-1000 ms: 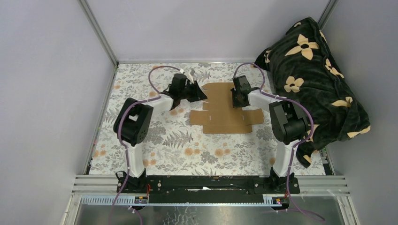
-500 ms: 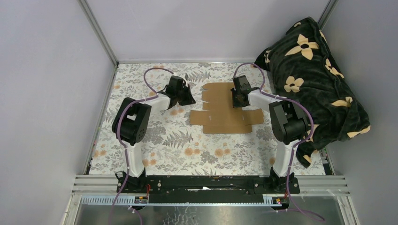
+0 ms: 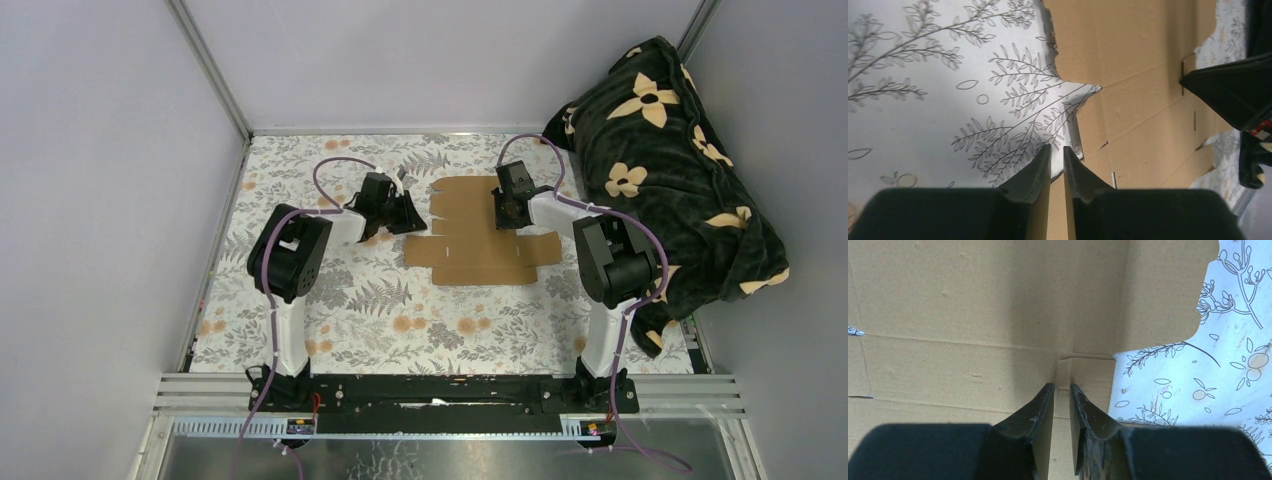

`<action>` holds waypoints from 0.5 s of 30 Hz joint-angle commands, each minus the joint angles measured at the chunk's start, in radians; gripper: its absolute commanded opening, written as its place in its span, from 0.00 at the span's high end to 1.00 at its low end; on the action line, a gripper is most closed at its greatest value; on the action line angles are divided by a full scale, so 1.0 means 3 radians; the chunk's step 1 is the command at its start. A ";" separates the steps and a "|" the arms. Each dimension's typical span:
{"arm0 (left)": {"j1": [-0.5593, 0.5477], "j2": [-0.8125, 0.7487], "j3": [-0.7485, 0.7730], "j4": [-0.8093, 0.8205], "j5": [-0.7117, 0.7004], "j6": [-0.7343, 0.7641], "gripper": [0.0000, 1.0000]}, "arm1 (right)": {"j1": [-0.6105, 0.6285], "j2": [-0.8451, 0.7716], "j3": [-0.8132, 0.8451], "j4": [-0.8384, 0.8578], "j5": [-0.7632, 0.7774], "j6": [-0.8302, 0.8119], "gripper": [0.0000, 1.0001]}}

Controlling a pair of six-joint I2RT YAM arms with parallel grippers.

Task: Fold the paper box
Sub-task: Fold the paper box at the center of the board.

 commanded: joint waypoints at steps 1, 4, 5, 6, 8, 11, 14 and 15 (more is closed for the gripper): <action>-0.0022 0.0139 -0.0112 0.0460 0.0299 -0.0135 0.82 | 0.0090 0.0314 -0.0233 -0.0476 -0.0420 0.0101 0.75; -0.0022 0.0160 -0.0152 0.0569 0.0352 -0.0179 0.84 | 0.0090 0.0322 -0.0228 -0.0480 -0.0418 0.0095 0.75; -0.0022 0.0165 -0.0151 0.0583 0.0359 -0.0185 0.84 | 0.0090 0.0319 -0.0225 -0.0486 -0.0421 0.0092 0.75; -0.0022 0.0174 -0.0156 0.0599 0.0367 -0.0189 0.84 | 0.0090 0.0322 -0.0223 -0.0491 -0.0421 0.0095 0.75; -0.0022 0.0190 -0.0156 0.0628 0.0379 -0.0199 0.84 | 0.0089 0.0316 -0.0228 -0.0484 -0.0418 0.0091 0.75; -0.0020 0.0219 -0.0141 0.0653 0.0400 -0.0214 0.85 | 0.0090 0.0314 -0.0233 -0.0483 -0.0422 0.0094 0.75; -0.0022 0.0237 -0.0144 0.0720 0.0436 -0.0246 0.85 | 0.0090 0.0314 -0.0229 -0.0487 -0.0423 0.0092 0.75; -0.0022 0.0243 -0.0145 0.0747 0.0448 -0.0258 0.85 | 0.0090 0.0315 -0.0231 -0.0490 -0.0426 0.0088 0.75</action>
